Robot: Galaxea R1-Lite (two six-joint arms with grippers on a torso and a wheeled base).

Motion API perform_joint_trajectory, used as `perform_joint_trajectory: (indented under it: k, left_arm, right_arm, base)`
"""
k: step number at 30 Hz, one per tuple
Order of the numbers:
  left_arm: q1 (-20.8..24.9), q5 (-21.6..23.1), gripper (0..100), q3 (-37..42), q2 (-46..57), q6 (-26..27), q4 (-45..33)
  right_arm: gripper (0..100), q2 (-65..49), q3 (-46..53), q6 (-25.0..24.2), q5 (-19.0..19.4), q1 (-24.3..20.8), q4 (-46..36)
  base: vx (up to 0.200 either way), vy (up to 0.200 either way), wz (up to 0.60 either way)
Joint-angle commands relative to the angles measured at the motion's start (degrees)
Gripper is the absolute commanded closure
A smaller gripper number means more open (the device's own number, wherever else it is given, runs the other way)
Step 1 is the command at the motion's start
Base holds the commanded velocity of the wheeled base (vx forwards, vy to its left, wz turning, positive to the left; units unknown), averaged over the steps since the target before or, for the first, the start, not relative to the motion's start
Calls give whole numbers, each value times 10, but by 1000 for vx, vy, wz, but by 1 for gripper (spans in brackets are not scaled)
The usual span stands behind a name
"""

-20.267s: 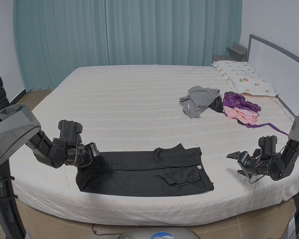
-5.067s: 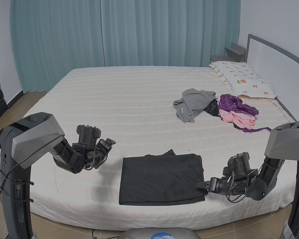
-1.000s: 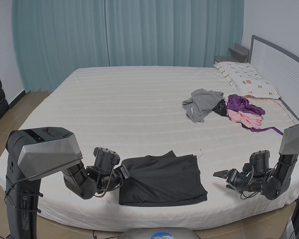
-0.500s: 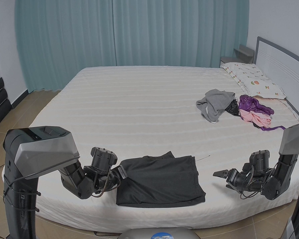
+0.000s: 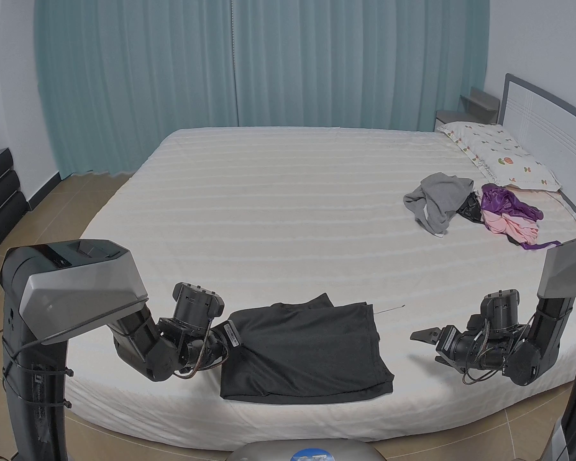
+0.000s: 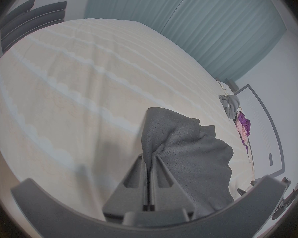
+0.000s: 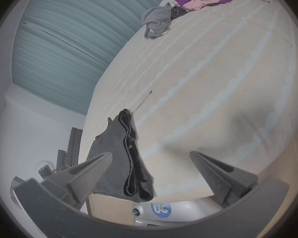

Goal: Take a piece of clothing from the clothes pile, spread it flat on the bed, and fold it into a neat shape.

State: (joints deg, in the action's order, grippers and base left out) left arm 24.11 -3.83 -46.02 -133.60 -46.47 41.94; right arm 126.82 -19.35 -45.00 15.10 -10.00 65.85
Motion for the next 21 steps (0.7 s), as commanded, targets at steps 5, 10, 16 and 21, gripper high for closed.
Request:
perform_joint_trajectory:
  k: [5,10,16,21]
  left_arm:
    - [1,0,100,-1,-2,0,0]
    - [6,0,100,1,-2,-2,-1]
    - [18,-1,100,10,3,-3,-1]
    - [19,0,100,10,4,-5,-6]
  right_arm:
    - [0,1,0,0,0,0,0]
    - [0,1,0,0,0,0,0]
    - [0,1,1,0,0,-1,0]
    - [0,2,0,0,0,-1,0]
  base:
    - [0,200,0]
    - [0,40,0]
    - [0,0,0]
    - [0,0,0]
